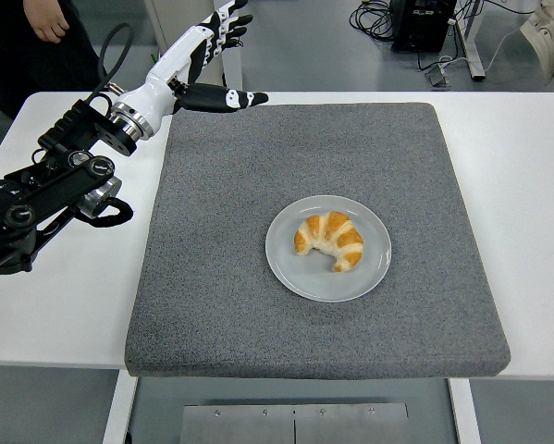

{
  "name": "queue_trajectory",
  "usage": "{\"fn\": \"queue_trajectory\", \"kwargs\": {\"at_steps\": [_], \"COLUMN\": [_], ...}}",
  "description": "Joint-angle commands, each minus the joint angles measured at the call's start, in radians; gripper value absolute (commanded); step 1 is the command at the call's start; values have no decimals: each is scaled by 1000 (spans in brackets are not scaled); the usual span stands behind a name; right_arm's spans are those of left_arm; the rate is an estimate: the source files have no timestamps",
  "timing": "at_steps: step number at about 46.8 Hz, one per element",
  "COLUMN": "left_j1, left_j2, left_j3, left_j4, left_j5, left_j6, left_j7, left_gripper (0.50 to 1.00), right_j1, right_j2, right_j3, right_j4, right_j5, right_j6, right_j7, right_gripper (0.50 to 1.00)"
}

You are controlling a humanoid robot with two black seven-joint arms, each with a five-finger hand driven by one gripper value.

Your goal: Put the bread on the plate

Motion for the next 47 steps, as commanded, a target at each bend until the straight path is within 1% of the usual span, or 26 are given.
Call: {"fn": "queue_trajectory", "kwargs": {"at_steps": [1, 15, 36, 43, 47], "left_j1": [0, 1, 3, 1, 1], "left_j2": [13, 53, 57, 51, 42], "left_j3": [-2, -2, -5, -12, -34], "left_j4": [3, 4, 86, 113, 147], "left_j5": [-46, -152, -307, -355, -384], "left_j6": [17, 79, 79, 79, 79], "left_j7": [0, -3, -6, -11, -14], "left_gripper": [966, 966, 966, 966, 966], "right_j1": [-1, 1, 1, -1, 1], "right_j2": [0, 0, 0, 0, 0], "right_j3": [0, 0, 0, 0, 0], "right_j4": [0, 0, 0, 0, 0], "right_j5": [0, 0, 0, 0, 0], "right_j6": [0, 1, 0, 1, 0], "right_j7": [0, 0, 0, 0, 0], "right_gripper": [1000, 1000, 1000, 1000, 1000]}}
